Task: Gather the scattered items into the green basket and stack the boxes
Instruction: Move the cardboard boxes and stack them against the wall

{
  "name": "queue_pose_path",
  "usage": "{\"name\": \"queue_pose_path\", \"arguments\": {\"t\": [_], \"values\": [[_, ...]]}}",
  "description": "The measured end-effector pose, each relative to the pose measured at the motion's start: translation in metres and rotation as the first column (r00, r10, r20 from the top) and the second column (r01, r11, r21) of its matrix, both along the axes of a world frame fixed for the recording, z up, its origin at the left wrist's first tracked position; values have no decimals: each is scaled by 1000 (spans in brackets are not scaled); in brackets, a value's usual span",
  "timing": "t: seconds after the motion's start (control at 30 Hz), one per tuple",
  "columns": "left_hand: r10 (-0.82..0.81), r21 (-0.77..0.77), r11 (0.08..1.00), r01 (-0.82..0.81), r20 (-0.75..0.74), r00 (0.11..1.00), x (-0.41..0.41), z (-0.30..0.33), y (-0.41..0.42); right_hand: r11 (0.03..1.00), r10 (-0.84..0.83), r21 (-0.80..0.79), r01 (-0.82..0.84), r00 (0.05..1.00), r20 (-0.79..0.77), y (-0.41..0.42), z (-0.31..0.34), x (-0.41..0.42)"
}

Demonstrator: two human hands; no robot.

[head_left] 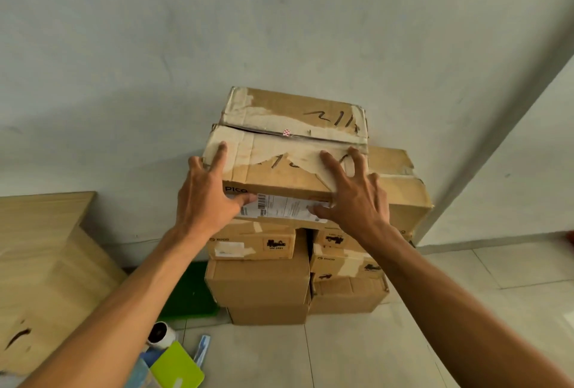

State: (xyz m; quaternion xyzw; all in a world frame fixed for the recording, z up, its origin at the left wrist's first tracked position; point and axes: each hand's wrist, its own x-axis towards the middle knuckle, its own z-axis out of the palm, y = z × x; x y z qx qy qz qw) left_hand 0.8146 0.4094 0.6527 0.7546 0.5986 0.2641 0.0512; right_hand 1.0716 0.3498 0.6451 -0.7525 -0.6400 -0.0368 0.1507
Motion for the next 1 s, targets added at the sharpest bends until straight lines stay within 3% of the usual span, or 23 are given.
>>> {"name": "queue_pose_path", "arguments": {"t": [0.2,0.4,0.5,0.67,0.77,1.0], "values": [[62,-47,997,-61,37,997,0,-11,58,996,93,-3,-93,994,58,84,-7,10],[197,-279,947,-163,98,976,-17,-44,108,953,273,-129,-273,962,-14,147,-47,-2],[216,-315,934,-166,131,968,-16,-52,129,959,256,-120,-258,966,-34,166,-55,-4],[241,-177,952,-248,-60,969,-13,-54,129,970,213,-135,-204,976,55,169,-49,-1],[158,-48,985,-167,-156,975,-13,-50,115,970,226,-106,-218,971,76,159,-40,-1],[43,29,999,-37,-217,975,-30,-32,56,973,230,-41,-227,969,94,100,-24,-23]]}}
